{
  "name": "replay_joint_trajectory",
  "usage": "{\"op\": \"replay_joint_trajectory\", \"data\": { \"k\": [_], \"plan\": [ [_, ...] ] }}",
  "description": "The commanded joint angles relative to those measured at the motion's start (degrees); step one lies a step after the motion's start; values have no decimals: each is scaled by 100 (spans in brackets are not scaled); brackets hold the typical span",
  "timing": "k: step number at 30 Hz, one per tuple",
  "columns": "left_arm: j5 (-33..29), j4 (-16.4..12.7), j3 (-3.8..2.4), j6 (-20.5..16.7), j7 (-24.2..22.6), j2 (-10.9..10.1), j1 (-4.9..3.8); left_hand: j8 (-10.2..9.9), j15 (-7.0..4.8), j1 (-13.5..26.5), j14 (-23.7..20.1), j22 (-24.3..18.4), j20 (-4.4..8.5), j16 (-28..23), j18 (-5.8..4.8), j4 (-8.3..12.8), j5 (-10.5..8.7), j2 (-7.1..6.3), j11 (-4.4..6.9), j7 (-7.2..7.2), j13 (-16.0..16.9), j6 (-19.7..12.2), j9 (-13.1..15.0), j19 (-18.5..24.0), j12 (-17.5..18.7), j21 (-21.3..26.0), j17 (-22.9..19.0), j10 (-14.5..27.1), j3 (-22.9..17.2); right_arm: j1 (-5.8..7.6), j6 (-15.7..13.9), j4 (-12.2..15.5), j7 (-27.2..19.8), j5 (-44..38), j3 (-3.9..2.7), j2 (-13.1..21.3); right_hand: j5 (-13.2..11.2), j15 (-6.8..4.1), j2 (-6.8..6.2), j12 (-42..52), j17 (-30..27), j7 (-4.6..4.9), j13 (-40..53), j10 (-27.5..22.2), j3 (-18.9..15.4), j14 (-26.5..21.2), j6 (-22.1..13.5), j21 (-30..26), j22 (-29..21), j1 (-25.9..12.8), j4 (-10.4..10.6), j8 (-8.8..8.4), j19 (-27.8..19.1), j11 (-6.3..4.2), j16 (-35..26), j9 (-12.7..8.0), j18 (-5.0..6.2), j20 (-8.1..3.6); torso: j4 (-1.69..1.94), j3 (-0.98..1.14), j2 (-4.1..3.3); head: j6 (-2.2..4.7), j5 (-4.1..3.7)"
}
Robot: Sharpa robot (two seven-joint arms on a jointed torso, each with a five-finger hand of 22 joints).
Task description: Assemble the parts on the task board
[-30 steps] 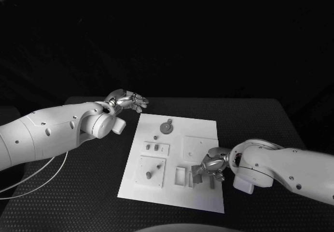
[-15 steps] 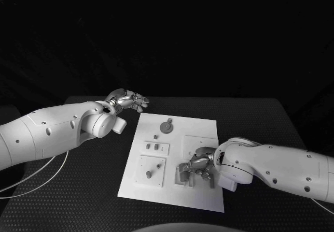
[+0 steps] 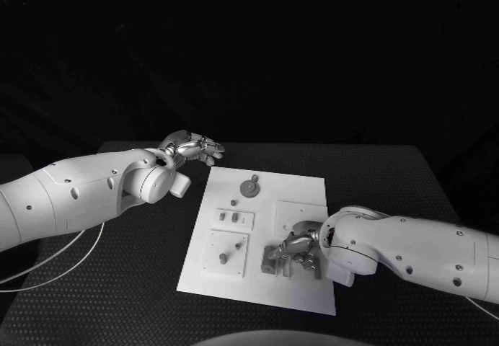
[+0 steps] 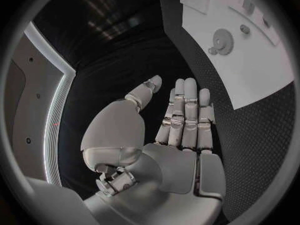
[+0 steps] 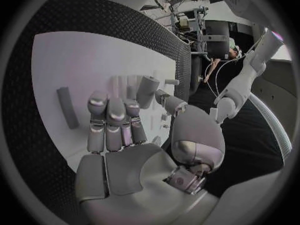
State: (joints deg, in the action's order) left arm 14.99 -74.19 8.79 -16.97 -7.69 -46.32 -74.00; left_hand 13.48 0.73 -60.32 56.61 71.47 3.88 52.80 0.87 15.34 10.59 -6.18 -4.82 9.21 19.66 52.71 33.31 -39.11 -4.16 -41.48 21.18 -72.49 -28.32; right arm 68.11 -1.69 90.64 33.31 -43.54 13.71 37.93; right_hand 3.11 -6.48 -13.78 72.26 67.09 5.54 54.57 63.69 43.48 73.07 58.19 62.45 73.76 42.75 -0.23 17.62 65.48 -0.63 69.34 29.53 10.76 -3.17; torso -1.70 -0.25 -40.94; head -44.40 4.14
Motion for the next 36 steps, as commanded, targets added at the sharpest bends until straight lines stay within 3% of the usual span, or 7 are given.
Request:
{"op": "replay_joint_trajectory", "data": {
  "k": [1,16,19,24,28,32,36],
  "plan": [
    [-5,-9,-3,14,-28,8,-6,33,2,6,21,7,102,-32,-78,-14,17,-19,-8,-7,9,-49,-6,-27,-13,40,7,39,30,-11,81,-32,17,26,8,-25,-21,-39,2,-40,-7,-14,3,-20,6,0,43,34,-6,-36,14,21,-22,-33,-17,8,423,3,-2,6,0,1,7],
    [3,6,-3,32,-16,2,-6,33,2,7,20,12,101,-37,-79,-18,17,-20,-9,-6,9,-51,-7,-26,-12,42,12,41,29,-16,-61,314,-613,-623,8,331,-21,-54,-127,-41,-12,-21,13,-33,0,-18,42,46,-14,17,-64,17,-36,-42,-25,14,424,-8,-6,9,0,17,21],
    [3,9,-3,31,-17,-3,-6,33,2,6,20,12,101,-37,-79,-18,17,-20,-9,-6,9,-52,-7,-26,-12,42,12,41,29,-15,-74,420,-845,-1053,6,409,-14,-65,-168,-28,-16,-30,24,-15,-123,-11,58,69,-22,163,-250,29,-18,-48,-21,31,424,-24,-10,8,2,24,18],
    [4,9,-2,41,-19,-3,-5,34,2,5,20,14,101,-38,-79,-18,17,-20,-9,-6,9,-52,-7,-26,-12,43,13,41,29,-16,-274,536,-1255,-2237,6,429,-20,-97,-124,-19,-39,-69,24,67,-695,27,152,85,-56,652,-936,90,-15,-89,-28,86,424,-34,-10,9,-2,29,23],
    [5,9,-2,37,-20,-13,-4,34,2,4,20,15,102,-39,-79,-18,17,-19,-9,-6,9,-52,-8,-26,-12,43,15,41,28,-38,-846,601,-1664,-3434,8,466,-30,-139,-163,14,-59,-123,32,175,-794,85,289,94,-90,1030,-1217,163,38,-138,-30,130,424,-54,-7,12,-2,26,24],
    [6,3,-2,38,-23,-22,-4,34,2,3,20,16,102,-40,-79,-18,17,-18,-9,-6,9,-52,-8,-26,-12,44,16,41,27,-73,-1313,628,-2021,-4008,8,510,-31,-156,-157,16,-80,-143,30,238,-841,121,340,90,-122,1270,-1363,181,68,-156,-43,144,424,-59,-10,8,1,26,22],
    [6,8,-1,44,-21,-24,-4,35,2,2,20,17,102,-41,-79,-18,16,-18,-9,-6,10,-52,-8,-26,-12,44,17,40,27,-140,-1542,648,-2212,-4479,8,503,-32,-150,-208,-16,-96,-131,22,232,-911,108,319,73,-146,1365,-1437,157,56,-146,-72,138,424,-50,-12,10,0,18,32]
  ]
}}
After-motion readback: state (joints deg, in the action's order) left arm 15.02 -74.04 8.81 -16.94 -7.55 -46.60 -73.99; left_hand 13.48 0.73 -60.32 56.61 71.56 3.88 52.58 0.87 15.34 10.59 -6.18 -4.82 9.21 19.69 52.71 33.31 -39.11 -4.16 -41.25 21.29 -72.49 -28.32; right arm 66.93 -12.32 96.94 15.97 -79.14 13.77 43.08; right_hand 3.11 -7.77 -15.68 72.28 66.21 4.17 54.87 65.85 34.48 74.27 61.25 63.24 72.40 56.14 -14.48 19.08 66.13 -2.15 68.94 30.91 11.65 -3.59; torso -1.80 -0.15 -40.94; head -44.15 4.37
